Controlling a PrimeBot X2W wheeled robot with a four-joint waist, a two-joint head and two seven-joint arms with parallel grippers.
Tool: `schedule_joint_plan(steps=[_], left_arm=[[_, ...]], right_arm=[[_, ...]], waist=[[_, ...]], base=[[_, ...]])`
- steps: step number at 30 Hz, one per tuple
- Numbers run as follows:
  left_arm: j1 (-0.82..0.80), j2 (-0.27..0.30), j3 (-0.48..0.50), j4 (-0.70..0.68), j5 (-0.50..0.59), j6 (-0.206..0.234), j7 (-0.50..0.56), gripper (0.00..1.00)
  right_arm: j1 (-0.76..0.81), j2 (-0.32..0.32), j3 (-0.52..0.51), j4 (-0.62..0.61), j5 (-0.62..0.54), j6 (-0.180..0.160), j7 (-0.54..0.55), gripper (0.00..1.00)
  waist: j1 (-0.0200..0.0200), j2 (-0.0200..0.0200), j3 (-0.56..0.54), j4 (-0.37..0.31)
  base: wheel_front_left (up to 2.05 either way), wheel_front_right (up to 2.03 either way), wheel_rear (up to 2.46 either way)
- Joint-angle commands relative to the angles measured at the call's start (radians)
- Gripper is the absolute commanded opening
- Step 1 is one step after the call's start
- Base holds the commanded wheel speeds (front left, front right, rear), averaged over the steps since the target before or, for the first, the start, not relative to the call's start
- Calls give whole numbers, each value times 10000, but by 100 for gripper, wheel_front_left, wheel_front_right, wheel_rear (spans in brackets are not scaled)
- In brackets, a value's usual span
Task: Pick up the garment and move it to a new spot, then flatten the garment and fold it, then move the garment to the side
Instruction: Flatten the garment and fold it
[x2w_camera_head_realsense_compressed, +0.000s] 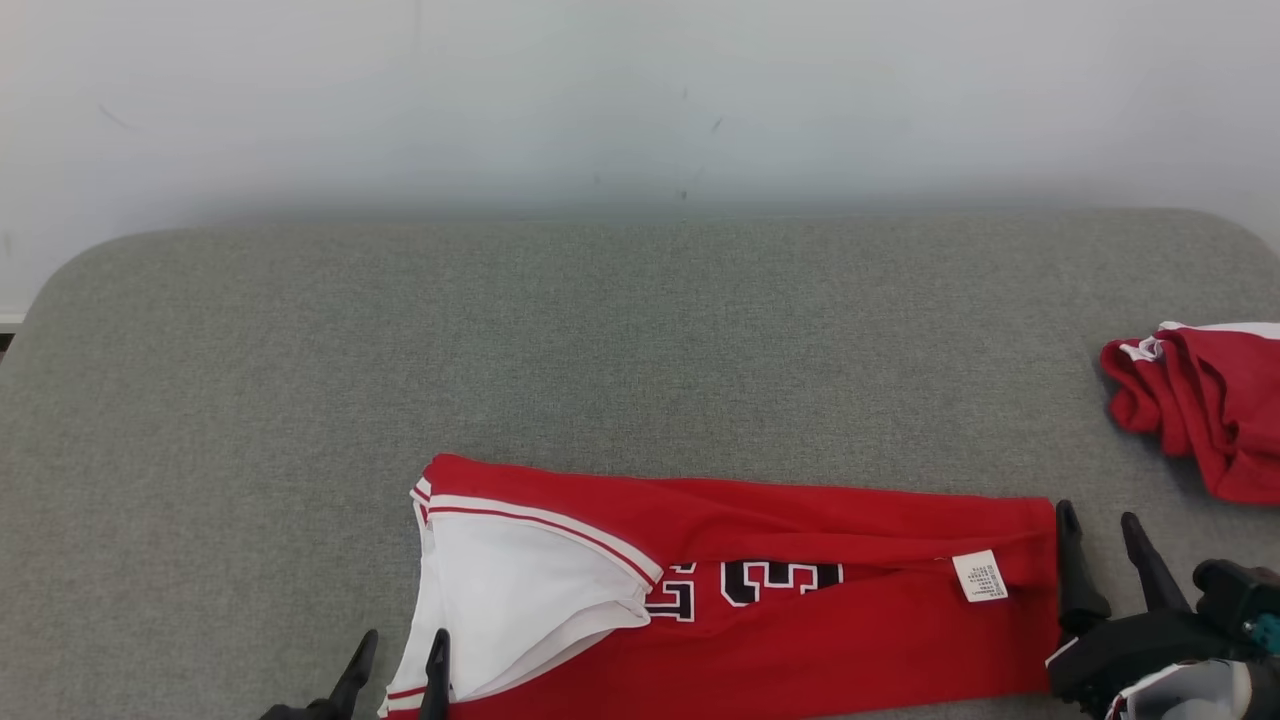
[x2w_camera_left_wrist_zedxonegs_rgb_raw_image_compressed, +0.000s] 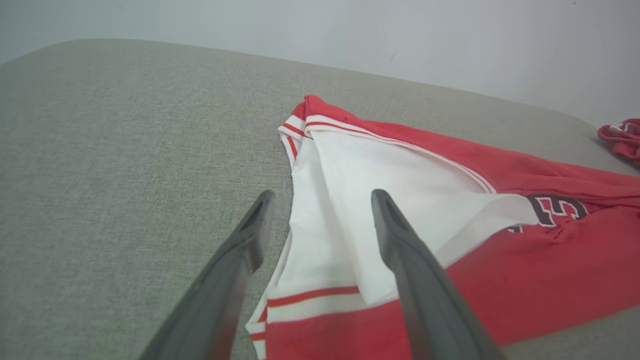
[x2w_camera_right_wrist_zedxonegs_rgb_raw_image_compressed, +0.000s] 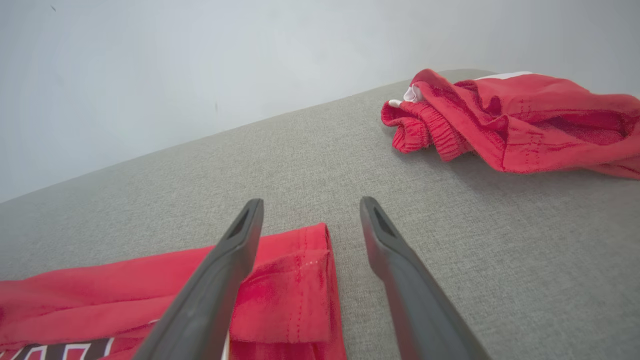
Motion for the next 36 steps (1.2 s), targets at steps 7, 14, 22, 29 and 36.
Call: schedule_joint_plan(steps=[7, 14, 22, 29, 36], left_arm=[[346, -560, 596, 49, 773, -153, -29, 100], [140, -669, 487, 209, 837, -159, -29, 100], [124, -602, 314, 233, 710, -165, -29, 100], [2, -672, 501, 20, 1099, -166, -29, 100], [64, -797, 1010, -193, 1556, -166, -29, 100]], right_arm=[[219, 188, 48, 915, -10, -32, 4, 100], [-257, 294, 668, 2195, 414, -32, 10, 100], [-361, 340, 2059, 3224, 1455, -30, 425, 0], [-953, -392, 1723, 2627, 1733, -40, 27, 0], [-460, 157, 379, 618, 444, -32, 9, 0]], waist=[[0, 1, 76, 105], [0, 1, 208, 255], [0, 1, 236, 317], [0, 1, 223, 139], [0, 1, 151, -29]], base=[[0, 0, 0], [0, 0, 0], [0, 0, 0], [0, 0, 0], [0, 0, 0]])
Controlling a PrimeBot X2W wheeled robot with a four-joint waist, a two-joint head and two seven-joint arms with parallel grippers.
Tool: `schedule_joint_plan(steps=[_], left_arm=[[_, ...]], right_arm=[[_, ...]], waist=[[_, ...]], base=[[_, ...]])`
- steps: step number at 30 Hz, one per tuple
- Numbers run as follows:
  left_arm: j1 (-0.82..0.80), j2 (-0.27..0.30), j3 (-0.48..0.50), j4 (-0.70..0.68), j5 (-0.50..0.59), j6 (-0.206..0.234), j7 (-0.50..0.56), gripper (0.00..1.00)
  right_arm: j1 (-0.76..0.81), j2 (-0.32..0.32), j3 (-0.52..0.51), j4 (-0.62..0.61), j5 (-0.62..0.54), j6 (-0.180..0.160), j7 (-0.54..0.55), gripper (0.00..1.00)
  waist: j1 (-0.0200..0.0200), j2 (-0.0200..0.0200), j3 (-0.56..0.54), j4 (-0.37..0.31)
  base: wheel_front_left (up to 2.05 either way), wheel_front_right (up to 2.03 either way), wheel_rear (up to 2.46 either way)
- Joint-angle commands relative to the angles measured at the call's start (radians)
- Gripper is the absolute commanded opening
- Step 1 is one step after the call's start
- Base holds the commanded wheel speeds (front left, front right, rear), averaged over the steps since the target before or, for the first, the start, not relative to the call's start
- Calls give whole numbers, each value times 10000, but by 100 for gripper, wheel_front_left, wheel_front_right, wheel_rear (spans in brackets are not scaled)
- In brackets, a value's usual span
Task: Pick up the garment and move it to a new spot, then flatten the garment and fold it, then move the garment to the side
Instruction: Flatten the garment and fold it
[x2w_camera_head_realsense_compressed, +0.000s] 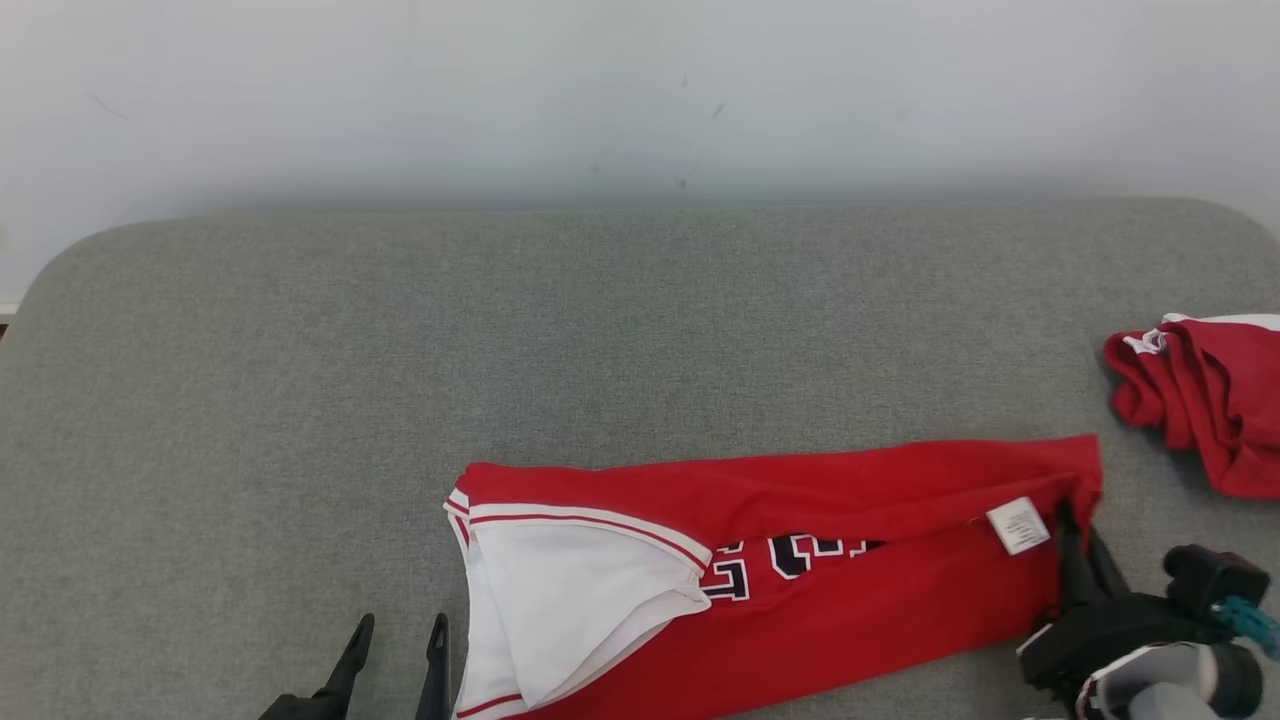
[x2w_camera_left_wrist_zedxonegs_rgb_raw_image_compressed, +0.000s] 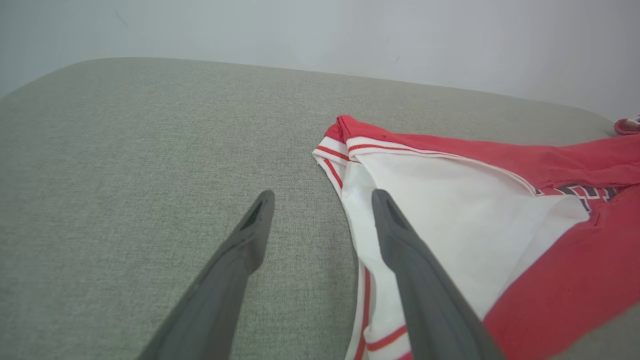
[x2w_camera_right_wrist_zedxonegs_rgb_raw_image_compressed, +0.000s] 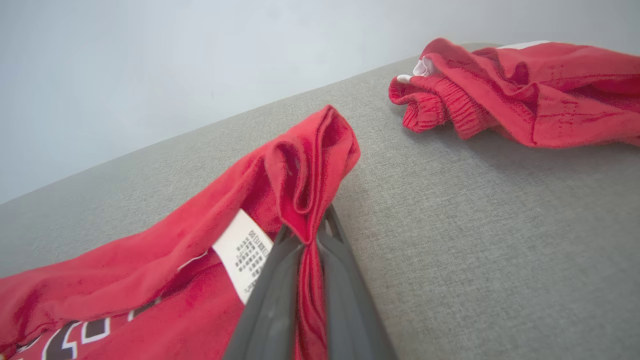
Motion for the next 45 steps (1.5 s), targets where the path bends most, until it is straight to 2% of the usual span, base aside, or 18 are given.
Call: schedule_joint_plan(steps=[1, 6, 13, 19, 20, 27, 30, 36, 37, 38, 42, 45], left_arm=[[-11, -41, 63, -40, 119, -14, -29, 100], [49, -93, 178, -41, 176, -14, -29, 100], [92, -120, 77, 47, 225, -2, -29, 100], [4, -128, 22, 98, 326, -3, -29, 100], [4, -128, 22, 98, 326, -3, -29, 100], [-117, -132, -540, 283, 113, -3, -31, 100], [-154, -126, -752, 364, 49, -3, -29, 100], [-134, -127, -1074, 567, 1, -3, -29, 100], [-132, -125, -1105, 581, -6, -3, -29, 100], [-128, -125, -1107, 591, -14, -3, -29, 100], [-106, -127, -990, 605, -6, -3, -29, 100], [-132, -127, -776, 543, 107, 12, -29, 100]], right_arm=[[120, 153, 83, -297, -145, -30, -1, 0], [370, 456, 948, -1420, -269, -30, 0, 0], [356, 801, 3031, -2200, 650, -30, 1, 0], [-274, 1150, 4970, -1915, 1236, -31, 0, 0], [-274, 1150, 4970, -1915, 1236, -31, 0, 0], [-1221, 1614, 6773, -1110, 1681, -31, 1, 0], [-1568, 1797, 7271, -703, 1744, -31, -1, 0], [-2021, 2042, 7314, 287, 1620, -31, 2, 0], [-2074, 2077, 7351, 383, 1683, -31, 0, 40], [-2148, 2097, 7397, 400, 1747, -31, 0, 100], [-2178, 2075, 7302, 166, 1813, -31, 2, 100], [-2052, 2066, 6711, -15, 1448, -31, 0, 100]], waist=[[-1, -1, -36, -43], [-1, -1, -98, -105], [-1, -1, -263, -4], [-1, -1, -356, 304], [-1, -1, -356, 304], [-1, -1, -402, 1129], [-1, -1, -430, 1586], [-1, -1, -472, 2286], [-1, -1, -472, 2354], [-1, -1, -469, 2392], [-1, -1, -445, 2331], [-1, -1, -448, 2094]], base=[[0, 0, 0], [0, 0, 0], [0, 0, 0], [0, 0, 0], [0, 0, 0], [0, 0, 0], [0, 0, 0], [0, 0, 0], [0, 0, 0], [0, 0, 0], [0, 0, 0], [0, 0, 0]])
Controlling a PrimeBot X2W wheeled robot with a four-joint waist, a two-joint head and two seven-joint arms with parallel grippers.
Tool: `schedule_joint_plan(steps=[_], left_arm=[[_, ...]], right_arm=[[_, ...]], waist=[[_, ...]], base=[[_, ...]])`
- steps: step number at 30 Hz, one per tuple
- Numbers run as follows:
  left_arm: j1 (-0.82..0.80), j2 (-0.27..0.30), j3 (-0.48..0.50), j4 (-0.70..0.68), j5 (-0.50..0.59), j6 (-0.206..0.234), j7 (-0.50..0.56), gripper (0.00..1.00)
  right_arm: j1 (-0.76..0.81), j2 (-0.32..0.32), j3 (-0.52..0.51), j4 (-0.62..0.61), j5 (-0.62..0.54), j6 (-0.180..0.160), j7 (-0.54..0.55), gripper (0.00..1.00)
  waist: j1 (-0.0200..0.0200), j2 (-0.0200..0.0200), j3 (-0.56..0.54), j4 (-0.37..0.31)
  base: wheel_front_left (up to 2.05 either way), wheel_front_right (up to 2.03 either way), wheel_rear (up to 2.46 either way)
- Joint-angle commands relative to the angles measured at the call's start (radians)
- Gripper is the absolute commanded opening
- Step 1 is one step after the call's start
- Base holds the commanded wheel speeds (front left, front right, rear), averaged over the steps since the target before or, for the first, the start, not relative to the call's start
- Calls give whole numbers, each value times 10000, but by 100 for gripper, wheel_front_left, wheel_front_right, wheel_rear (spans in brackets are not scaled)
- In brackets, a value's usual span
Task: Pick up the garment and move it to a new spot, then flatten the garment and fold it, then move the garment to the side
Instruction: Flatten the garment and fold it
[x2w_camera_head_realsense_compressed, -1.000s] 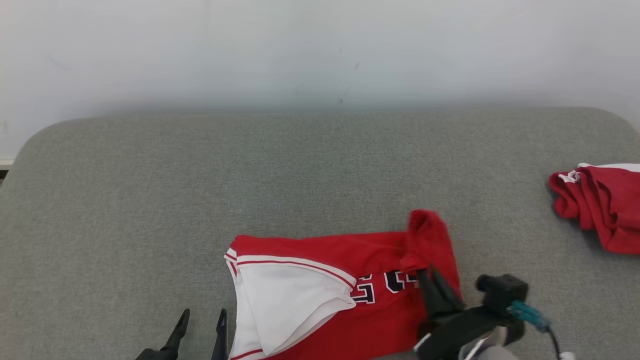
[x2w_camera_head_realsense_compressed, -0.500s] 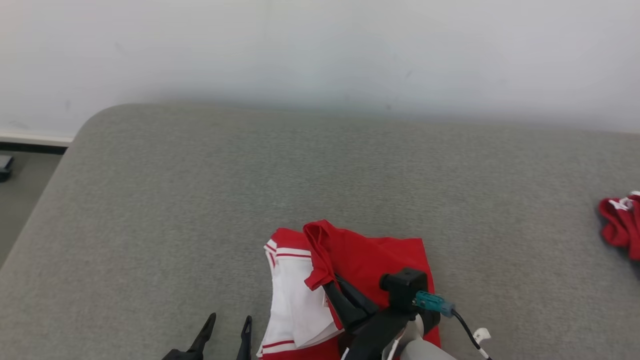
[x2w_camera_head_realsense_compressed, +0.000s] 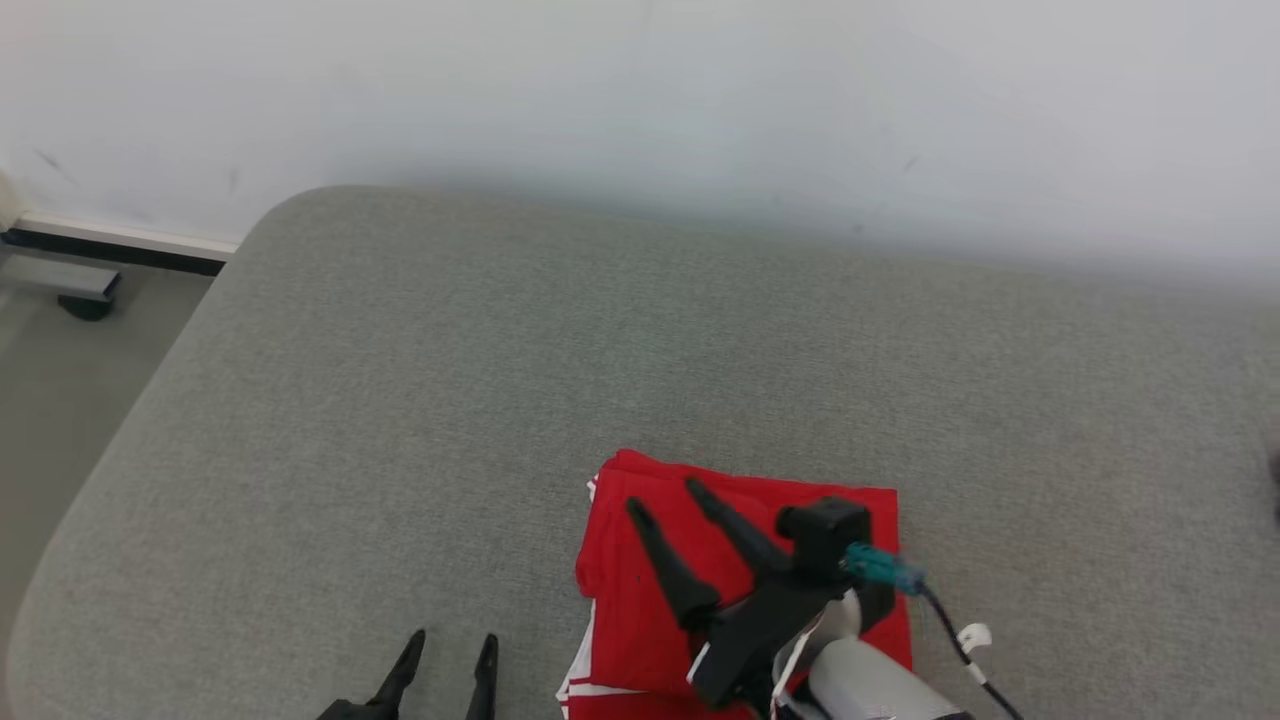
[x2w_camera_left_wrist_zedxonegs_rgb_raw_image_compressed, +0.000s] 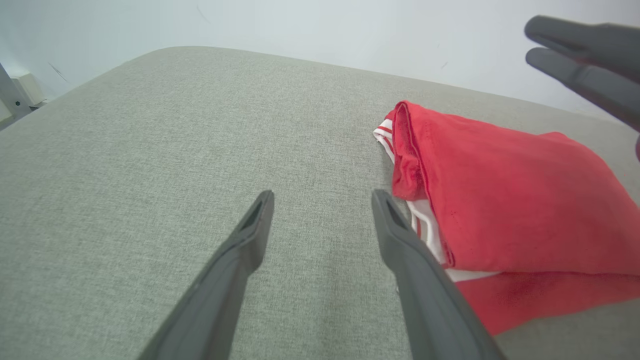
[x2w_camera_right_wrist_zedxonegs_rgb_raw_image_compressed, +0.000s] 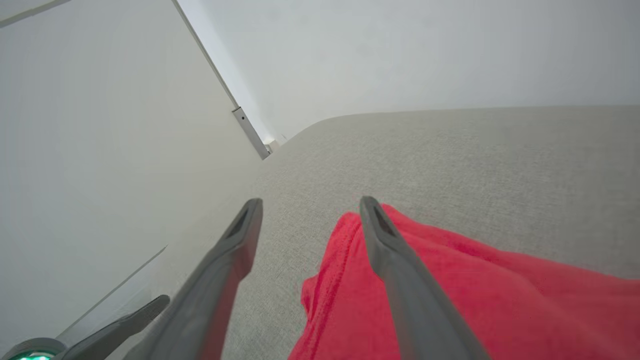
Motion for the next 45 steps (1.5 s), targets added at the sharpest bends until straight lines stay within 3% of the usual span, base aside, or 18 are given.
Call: schedule_joint_plan(steps=[1, 10, 19, 29, 45], left_arm=[[-36, -5, 142, -64, 152, 52, -29, 100], [-31, -4, 773, -599, 682, 298, -29, 100], [213, -7, 1285, -818, 863, 463, -29, 100], [389, -6, 1741, -911, 1149, 524, -29, 100], [749, -9, 2297, -1119, 1276, 609, -29, 100]], right_arm=[[157, -17, -466, -59, -373, -29, 9, 100], [1474, -103, -3841, -823, -3440, -29, 7, 100], [2697, -8, -6131, -1613, -4857, -29, 7, 100], [3275, 2, -6739, -1984, -5006, -29, 7, 100], [3732, -1, -6848, -2315, -5003, -29, 7, 100]], waist=[[1, -1, -12, -304], [1, -1, -67, -1360], [1, -1, -203, -2276], [1, -1, -307, -2764], [1, -1, -439, -3324]], base=[[0, 0, 0], [0, 0, 0], [0, 0, 0], [0, 0, 0], [0, 0, 0]])
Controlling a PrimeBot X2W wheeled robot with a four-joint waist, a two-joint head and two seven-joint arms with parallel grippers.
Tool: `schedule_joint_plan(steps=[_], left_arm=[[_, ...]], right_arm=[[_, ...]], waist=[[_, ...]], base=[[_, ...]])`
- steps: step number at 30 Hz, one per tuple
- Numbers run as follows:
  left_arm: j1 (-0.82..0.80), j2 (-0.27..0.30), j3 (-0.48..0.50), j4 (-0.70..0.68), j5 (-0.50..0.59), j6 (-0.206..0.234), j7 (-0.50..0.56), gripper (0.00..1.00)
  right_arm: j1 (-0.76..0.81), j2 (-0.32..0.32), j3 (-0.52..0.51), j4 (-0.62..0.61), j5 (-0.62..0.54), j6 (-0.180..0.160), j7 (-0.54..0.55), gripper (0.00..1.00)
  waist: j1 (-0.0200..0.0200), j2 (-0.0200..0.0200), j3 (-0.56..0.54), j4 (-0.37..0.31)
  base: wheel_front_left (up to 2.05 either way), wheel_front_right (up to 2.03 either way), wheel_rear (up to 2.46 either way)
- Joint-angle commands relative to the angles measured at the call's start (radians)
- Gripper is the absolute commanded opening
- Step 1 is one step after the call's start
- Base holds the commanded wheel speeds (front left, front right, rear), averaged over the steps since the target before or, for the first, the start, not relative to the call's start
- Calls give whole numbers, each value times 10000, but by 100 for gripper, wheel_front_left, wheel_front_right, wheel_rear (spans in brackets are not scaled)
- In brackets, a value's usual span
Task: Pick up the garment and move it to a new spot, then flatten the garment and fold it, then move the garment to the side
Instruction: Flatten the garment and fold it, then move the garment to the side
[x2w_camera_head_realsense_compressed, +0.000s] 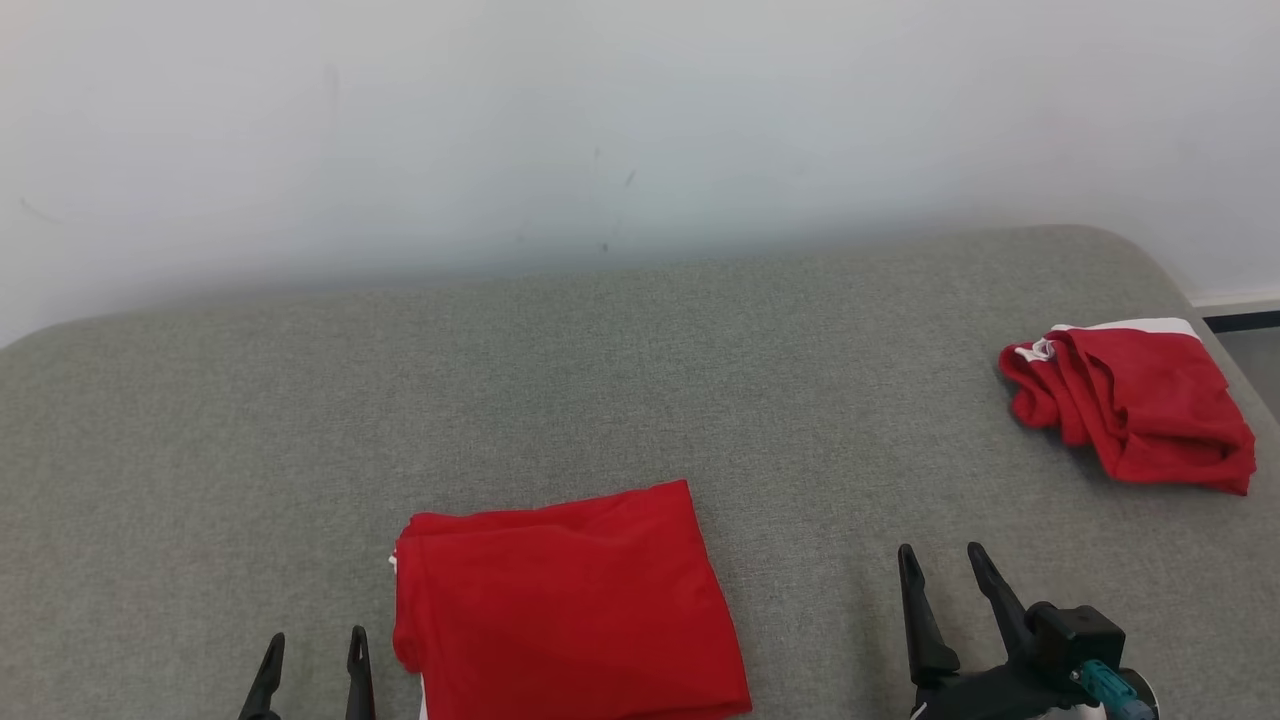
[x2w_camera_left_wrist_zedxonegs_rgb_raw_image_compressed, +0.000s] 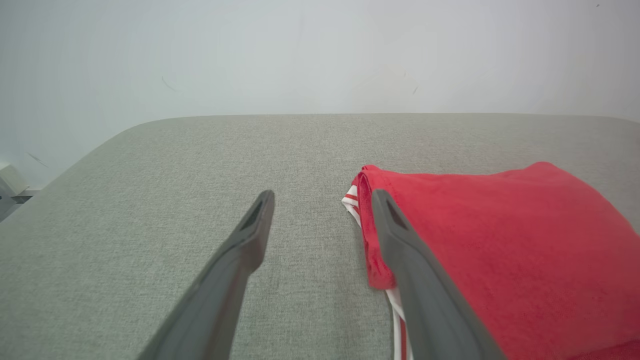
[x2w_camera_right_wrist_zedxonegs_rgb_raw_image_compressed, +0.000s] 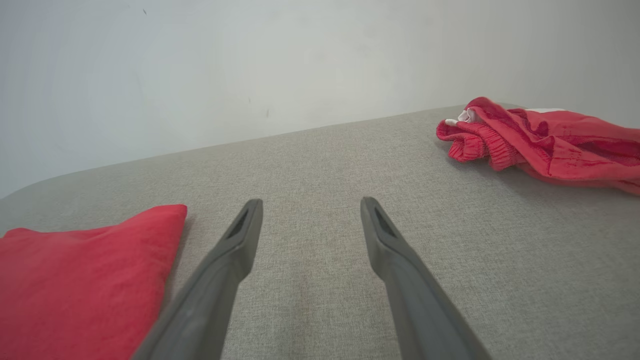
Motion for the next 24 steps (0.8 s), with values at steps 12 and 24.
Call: schedule_joint_plan(steps=[12, 24], left_arm=[[210, -7, 52, -148, 209, 61, -29, 100], [243, -8, 4, -117, 202, 141, -29, 100]], right_arm=[[113, 23, 166, -213, -3, -29, 7, 100], [75, 23, 474, -349, -96, -29, 7, 100]], waist=[[0, 0, 75, 76], [0, 0, 71, 244]], base=[[0, 0, 0], [0, 0, 0]])
